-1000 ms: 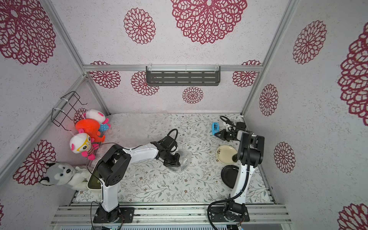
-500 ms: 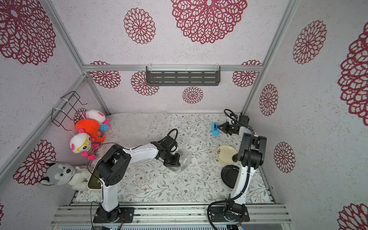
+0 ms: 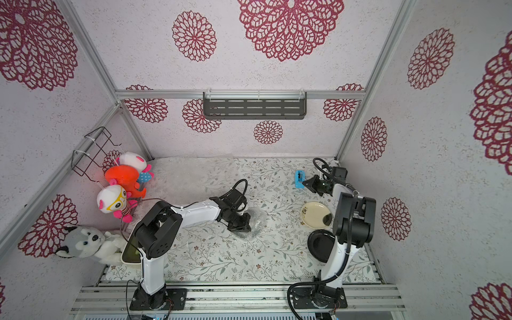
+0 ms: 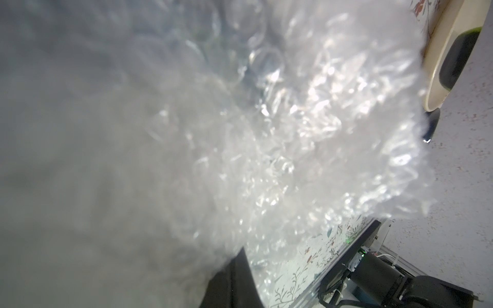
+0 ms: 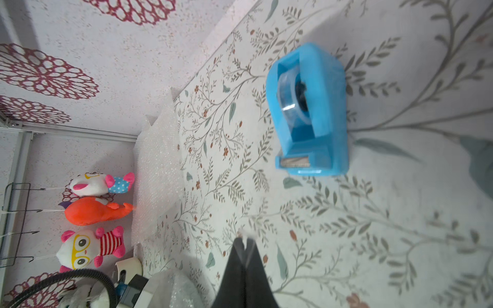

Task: Wrap dinner plates in bubble wrap
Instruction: Pull the tape from the tape cutter, then tear off the tape using the Tape Cutter.

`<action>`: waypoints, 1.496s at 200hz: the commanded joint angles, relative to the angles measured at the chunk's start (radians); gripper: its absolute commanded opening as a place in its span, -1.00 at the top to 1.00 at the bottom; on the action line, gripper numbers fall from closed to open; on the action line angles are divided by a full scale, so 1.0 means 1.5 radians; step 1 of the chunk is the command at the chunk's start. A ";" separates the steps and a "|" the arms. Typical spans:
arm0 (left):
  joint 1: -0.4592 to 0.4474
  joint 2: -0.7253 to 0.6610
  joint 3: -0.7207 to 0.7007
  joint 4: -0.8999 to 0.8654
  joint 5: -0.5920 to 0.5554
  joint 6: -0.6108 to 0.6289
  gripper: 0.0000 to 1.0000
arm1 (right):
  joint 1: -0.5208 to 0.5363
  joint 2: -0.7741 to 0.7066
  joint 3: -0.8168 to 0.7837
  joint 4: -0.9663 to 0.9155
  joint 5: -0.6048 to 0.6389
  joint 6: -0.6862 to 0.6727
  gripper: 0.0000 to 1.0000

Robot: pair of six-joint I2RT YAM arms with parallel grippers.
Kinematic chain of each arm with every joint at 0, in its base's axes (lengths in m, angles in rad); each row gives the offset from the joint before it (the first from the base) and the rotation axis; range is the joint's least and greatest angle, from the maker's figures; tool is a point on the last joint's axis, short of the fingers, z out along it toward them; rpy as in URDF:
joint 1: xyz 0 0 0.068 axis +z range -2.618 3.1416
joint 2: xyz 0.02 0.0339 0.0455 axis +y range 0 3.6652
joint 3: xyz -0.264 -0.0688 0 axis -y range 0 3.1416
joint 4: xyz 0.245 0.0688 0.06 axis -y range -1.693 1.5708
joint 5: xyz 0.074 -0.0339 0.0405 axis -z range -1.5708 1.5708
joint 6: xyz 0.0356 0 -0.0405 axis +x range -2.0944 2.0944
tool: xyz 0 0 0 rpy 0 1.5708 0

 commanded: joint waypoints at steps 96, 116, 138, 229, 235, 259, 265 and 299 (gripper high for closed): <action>-0.003 0.047 -0.023 -0.066 -0.045 0.007 1.00 | 0.041 -0.237 -0.295 0.022 0.034 0.013 1.00; -0.004 0.047 -0.023 -0.065 -0.045 0.007 1.00 | 0.060 -0.238 -0.318 0.025 0.042 0.013 1.00; -0.004 0.047 -0.023 -0.066 -0.046 0.007 1.00 | 0.066 -0.217 -0.343 0.054 0.066 0.035 1.00; -0.007 0.045 -0.023 -0.070 -0.051 0.005 1.00 | 0.085 -0.208 -0.355 0.007 0.111 0.037 0.54; -0.007 0.045 -0.022 -0.070 -0.051 0.006 1.00 | 0.085 -0.217 -0.357 -0.007 0.112 0.034 0.46; -0.007 0.047 -0.021 -0.070 -0.048 0.007 1.00 | 0.086 -0.246 -0.368 -0.065 0.119 0.045 0.22; -0.007 0.047 -0.021 -0.070 -0.048 0.008 1.00 | 0.087 -0.254 -0.371 -0.080 0.124 0.048 0.14; -0.007 0.047 -0.021 -0.070 -0.047 0.009 1.00 | 0.092 -0.320 -0.377 -0.175 0.145 0.043 -0.22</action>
